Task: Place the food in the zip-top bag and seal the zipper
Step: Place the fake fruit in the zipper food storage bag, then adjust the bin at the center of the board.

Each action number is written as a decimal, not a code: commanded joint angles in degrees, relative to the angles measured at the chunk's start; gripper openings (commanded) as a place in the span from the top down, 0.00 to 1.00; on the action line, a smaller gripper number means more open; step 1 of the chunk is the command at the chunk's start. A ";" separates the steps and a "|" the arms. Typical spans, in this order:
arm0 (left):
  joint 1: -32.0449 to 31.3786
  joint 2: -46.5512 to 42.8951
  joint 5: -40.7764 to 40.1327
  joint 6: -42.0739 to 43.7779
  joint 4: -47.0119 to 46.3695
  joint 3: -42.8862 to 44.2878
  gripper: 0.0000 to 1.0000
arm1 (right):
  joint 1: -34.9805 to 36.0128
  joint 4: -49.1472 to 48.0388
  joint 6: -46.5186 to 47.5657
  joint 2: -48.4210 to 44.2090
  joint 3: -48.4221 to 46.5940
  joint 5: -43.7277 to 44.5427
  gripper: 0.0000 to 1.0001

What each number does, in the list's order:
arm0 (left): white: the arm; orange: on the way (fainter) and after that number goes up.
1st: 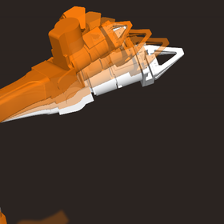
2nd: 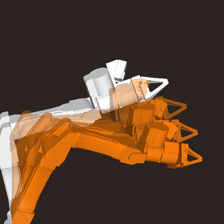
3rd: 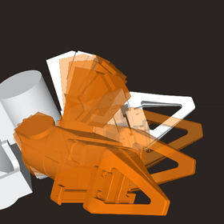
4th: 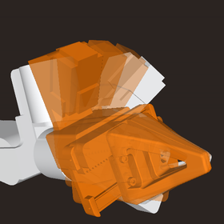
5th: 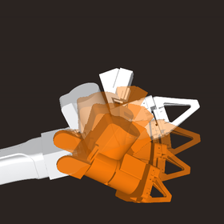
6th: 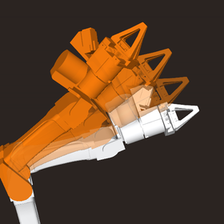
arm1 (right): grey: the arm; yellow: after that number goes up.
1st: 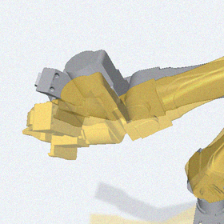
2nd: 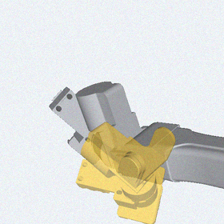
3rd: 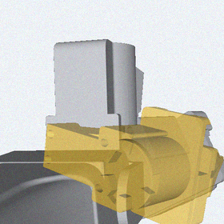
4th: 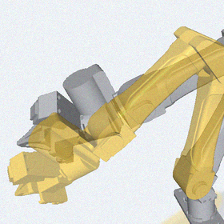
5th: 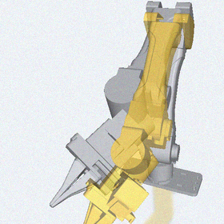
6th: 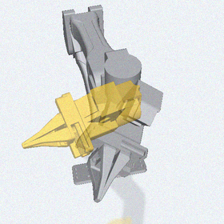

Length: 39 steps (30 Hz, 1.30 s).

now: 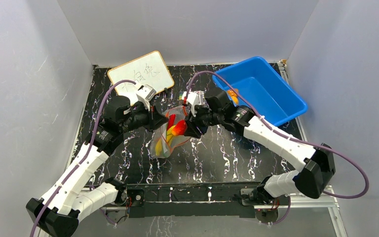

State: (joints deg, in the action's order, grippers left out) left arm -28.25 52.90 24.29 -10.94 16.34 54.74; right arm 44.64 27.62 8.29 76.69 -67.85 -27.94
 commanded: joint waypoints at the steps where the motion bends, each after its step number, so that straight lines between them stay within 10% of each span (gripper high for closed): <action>1: -0.13 -1.15 5.31 0.46 -0.78 1.03 1.00 | 0.27 4.02 3.75 2.55 -6.57 1.74 0.59; 11: -0.14 -1.66 3.49 0.30 -3.33 -0.87 1.00 | 0.24 2.60 -4.35 -0.25 -13.24 8.58 0.31; 20: -0.14 -1.76 -4.86 6.76 -2.23 -0.80 1.00 | 0.25 -0.48 -22.71 -2.83 -13.05 18.93 0.31; 39: -0.14 -6.32 -6.81 10.86 -4.50 -8.69 1.00 | -9.29 12.62 -12.07 -0.65 -20.32 38.03 0.31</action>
State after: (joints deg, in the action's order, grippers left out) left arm -28.25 48.69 15.03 1.04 14.15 49.60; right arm 41.06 38.41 -7.33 73.67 -84.27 7.29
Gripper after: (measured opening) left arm 0.010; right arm 0.693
